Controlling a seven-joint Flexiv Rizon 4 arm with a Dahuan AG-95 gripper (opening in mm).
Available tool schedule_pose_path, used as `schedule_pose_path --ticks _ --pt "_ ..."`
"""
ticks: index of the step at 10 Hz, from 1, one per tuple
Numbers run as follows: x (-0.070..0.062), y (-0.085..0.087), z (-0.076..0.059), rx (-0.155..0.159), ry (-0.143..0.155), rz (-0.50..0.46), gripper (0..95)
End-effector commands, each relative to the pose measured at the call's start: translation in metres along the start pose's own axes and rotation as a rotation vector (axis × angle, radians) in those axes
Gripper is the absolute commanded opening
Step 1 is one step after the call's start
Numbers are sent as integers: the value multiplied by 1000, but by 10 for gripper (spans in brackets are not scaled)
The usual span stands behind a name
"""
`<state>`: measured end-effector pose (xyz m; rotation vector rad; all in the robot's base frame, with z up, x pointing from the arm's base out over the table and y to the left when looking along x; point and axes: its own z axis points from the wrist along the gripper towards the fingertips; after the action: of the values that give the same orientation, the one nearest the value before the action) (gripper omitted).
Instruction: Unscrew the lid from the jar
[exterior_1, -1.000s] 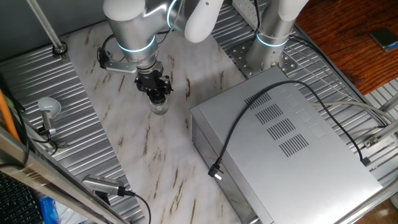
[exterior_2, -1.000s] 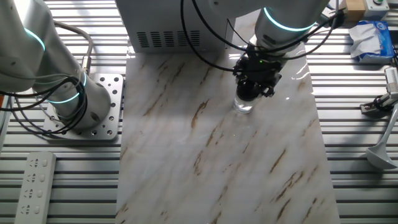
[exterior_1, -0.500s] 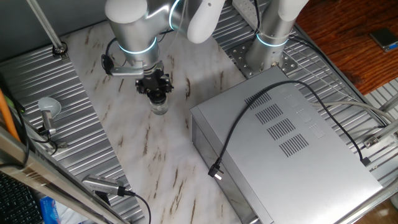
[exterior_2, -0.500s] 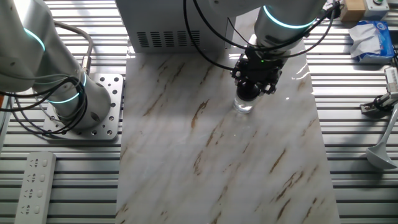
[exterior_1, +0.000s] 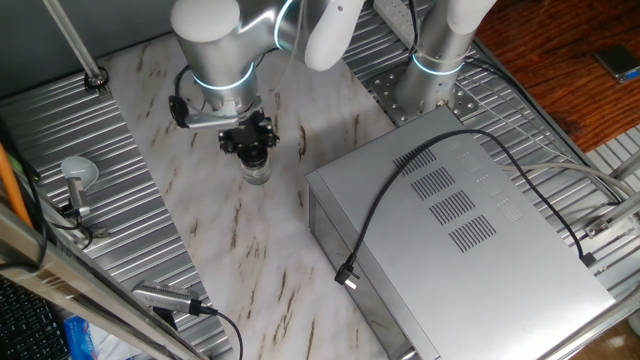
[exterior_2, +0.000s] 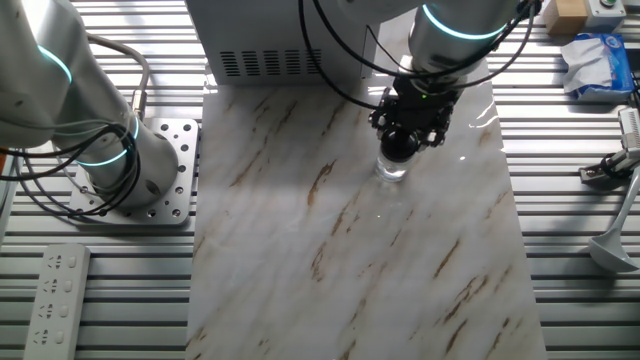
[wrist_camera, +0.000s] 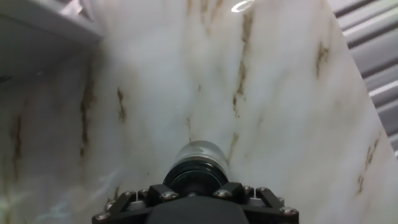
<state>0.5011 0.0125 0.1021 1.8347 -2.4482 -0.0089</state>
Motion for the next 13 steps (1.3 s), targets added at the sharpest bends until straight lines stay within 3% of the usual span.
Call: schedule_pose_path --ticks 1,13 --pt "-1 0 1 3 5 -43 570" --pt "-1 0 0 5 20 -362 570"
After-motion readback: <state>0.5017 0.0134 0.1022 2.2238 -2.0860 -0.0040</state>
